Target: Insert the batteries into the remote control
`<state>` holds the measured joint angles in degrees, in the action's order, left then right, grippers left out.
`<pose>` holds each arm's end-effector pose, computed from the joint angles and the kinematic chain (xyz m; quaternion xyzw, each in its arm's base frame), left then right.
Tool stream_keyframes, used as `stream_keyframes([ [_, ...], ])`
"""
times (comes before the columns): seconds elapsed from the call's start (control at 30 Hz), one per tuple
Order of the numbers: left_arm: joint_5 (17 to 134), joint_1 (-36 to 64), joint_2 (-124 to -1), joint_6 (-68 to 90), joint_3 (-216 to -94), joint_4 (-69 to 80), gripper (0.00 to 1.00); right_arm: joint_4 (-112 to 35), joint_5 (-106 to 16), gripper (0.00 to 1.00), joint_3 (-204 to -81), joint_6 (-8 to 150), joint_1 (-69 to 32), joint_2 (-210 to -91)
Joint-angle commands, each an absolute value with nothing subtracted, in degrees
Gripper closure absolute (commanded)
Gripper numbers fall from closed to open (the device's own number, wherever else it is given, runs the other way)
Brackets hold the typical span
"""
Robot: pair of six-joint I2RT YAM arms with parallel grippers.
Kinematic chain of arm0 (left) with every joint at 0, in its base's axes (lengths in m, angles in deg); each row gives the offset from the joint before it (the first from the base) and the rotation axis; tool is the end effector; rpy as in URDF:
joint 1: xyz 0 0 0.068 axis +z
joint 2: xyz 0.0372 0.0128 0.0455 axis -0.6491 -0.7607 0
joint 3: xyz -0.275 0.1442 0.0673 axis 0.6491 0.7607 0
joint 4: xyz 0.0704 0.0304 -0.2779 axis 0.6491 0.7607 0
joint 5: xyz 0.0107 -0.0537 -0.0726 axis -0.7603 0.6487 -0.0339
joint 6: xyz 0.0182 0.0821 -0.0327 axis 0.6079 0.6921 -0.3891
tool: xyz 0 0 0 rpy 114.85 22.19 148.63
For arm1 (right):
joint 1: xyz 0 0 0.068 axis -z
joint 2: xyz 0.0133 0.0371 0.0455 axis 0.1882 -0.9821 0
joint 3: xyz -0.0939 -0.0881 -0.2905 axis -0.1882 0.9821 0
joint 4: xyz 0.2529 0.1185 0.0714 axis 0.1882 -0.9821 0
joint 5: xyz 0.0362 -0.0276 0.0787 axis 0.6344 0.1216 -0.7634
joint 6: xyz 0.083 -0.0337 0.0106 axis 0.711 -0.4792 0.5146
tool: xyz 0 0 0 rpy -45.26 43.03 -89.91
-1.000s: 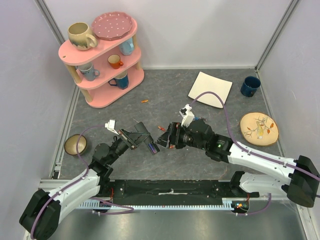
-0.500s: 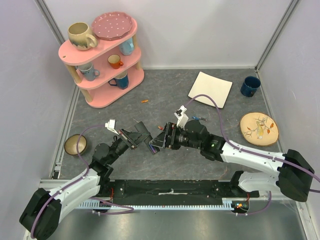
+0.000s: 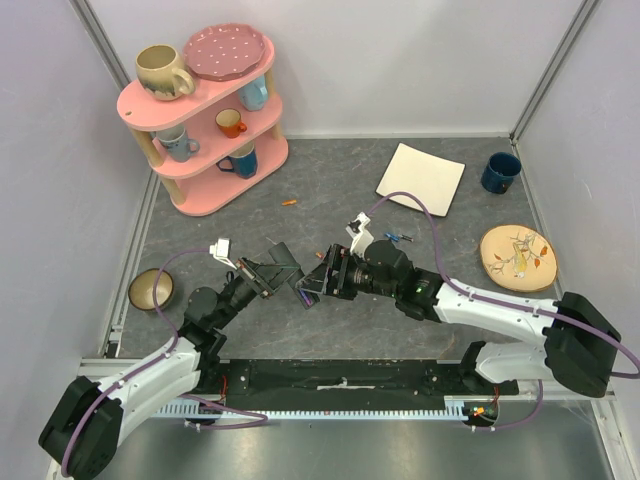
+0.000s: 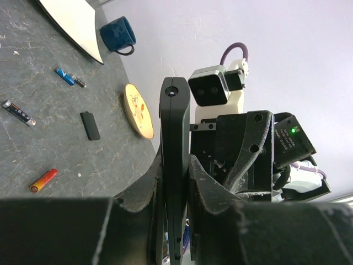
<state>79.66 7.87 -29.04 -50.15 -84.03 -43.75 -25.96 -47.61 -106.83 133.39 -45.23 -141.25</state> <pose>0.1464 -0.1144 0.2159 -0.1358 0.6254 -0.6491 0.4112 0.1725 0.2825 0.2613 0.0404 0.8171 0.5404 0.1967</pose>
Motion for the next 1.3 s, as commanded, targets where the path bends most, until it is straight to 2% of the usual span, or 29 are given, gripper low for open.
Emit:
stream_keyframes([
  [0.0, 80.44, 7.87, -28.42, -50.68, -81.23, -47.37, 0.98, -23.16, -47.21, 0.16, -106.17, 134.93, -45.05, -141.88],
  [1.27, 79.74, 7.78, -28.15, -51.29, -82.2, -48.25, 0.98, -20.79, -48.18, 0.21, -102.83, 136.69, -45.05, -143.29],
])
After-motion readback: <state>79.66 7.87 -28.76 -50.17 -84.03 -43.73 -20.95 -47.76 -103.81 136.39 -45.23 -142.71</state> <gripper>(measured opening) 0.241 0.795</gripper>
